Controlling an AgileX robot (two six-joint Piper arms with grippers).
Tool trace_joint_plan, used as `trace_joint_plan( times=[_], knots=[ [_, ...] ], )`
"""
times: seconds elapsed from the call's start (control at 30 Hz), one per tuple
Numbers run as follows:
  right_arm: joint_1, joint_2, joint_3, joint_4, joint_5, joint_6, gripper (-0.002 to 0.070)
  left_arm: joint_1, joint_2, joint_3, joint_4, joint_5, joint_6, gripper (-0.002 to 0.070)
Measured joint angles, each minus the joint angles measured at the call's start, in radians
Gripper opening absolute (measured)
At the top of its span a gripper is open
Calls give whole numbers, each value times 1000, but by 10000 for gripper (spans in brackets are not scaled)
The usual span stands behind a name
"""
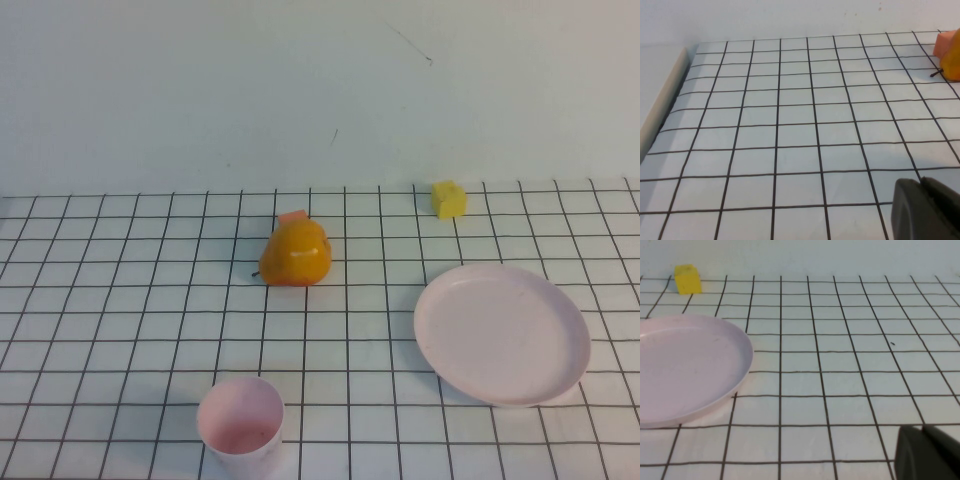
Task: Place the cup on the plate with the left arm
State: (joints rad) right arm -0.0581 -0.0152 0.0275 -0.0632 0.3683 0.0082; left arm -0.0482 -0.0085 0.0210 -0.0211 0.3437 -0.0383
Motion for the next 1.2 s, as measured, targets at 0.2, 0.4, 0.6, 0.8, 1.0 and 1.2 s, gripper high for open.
trace_joint_plan(
  times=[0.2,0.4,0.6,0.8,1.0,1.2],
  knots=[
    [0,0,0,0,0,0,-2,0,0,0,0,0,0,-2],
    [0,0,0,0,0,0,-2,0,0,0,8,-13,0,-2],
    [0,0,0,0,0,0,-2,0,0,7,11,-279,0,-2],
    [0,0,0,0,0,0,-2,0,0,7,11,-728,0,-2],
    [0,0,0,0,0,0,-2,0,0,7,11,-1048,0,-2],
    [0,0,0,0,0,0,-2,0,-7,4,-20,-1062,-19,-2]
  ],
)
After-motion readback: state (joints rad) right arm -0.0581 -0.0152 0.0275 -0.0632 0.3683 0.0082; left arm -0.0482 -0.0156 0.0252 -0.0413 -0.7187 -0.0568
